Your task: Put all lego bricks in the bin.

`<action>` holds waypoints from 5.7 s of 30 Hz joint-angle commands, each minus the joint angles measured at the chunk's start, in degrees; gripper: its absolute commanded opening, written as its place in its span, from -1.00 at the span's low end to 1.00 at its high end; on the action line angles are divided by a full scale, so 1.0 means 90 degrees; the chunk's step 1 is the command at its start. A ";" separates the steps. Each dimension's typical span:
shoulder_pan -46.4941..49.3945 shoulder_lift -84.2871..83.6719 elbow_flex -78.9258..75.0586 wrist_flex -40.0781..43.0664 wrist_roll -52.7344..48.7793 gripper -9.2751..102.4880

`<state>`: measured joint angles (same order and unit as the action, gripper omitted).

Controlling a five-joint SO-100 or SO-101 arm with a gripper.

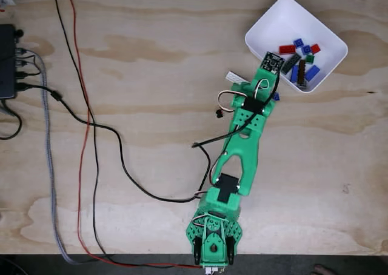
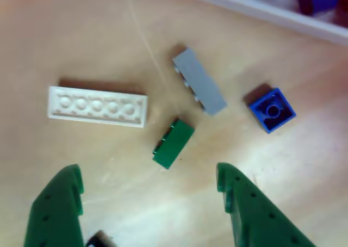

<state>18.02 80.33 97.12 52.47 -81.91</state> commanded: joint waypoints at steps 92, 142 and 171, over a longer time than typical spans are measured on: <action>0.0273 0.0381 0.1572 -0.4648 -0.0273 -0.84; -0.0371 -0.0361 0.1123 -0.4707 -0.0127 -0.52; 0.0215 0.0557 -0.4043 -0.1104 0.0791 -0.84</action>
<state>12.57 97.73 83.50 40.61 -75.41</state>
